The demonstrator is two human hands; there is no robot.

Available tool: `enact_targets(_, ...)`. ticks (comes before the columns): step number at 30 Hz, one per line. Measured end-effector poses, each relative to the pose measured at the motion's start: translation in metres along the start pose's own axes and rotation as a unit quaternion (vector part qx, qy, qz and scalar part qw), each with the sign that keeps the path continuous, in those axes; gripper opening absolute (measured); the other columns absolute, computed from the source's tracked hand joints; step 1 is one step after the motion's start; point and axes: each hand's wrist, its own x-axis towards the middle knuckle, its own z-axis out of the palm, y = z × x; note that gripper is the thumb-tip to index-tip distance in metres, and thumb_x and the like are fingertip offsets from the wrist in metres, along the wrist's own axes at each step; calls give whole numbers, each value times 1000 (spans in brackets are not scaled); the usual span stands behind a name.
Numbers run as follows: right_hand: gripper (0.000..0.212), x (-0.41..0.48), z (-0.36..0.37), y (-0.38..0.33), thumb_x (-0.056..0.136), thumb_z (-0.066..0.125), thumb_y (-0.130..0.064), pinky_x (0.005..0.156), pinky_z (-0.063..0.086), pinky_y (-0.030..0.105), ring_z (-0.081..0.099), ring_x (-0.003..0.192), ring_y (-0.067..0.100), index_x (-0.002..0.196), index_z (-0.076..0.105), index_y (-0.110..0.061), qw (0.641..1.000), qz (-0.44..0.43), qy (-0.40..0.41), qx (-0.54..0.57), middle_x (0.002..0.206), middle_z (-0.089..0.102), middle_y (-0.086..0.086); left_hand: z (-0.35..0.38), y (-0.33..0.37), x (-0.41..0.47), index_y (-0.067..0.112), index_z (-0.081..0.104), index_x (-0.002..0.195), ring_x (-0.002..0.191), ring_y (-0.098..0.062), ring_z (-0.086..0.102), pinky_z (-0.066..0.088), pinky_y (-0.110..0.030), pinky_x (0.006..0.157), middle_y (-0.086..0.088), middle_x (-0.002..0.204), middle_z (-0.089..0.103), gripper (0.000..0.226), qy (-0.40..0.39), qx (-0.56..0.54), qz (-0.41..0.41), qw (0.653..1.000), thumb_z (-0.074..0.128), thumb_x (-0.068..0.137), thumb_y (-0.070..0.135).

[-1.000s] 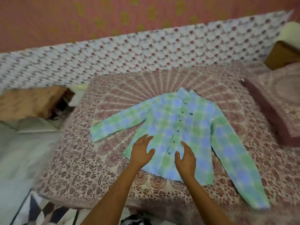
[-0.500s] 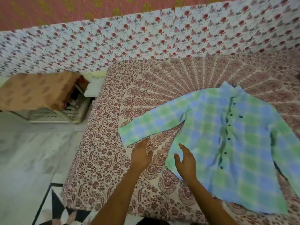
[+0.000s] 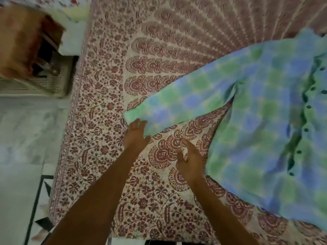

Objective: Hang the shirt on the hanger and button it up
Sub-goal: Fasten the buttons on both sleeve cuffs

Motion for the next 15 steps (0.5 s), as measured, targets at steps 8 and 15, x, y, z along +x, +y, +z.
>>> enact_targets(8, 43, 22, 37, 17, 86, 48, -18, 96, 37, 23, 57, 113, 24, 128, 52, -9, 1000, 10, -22, -14, 123, 61, 11, 8, -7, 31, 4, 56, 115, 97, -33, 58, 48, -39, 73, -19, 114, 58, 33, 95, 16, 37, 995, 54, 89, 23)
enact_targets(15, 41, 19, 34, -5, 88, 55, -16, 97, 46, 39, 54, 117, 27, 128, 50, -11, 998, 30, -49, 31, 128, 57, 12, -31, 33, 15, 7, 63, 109, 78, -18, 57, 45, -23, 64, -7, 92, 63, 24, -134, -454, -110, 874, 53, 88, 12)
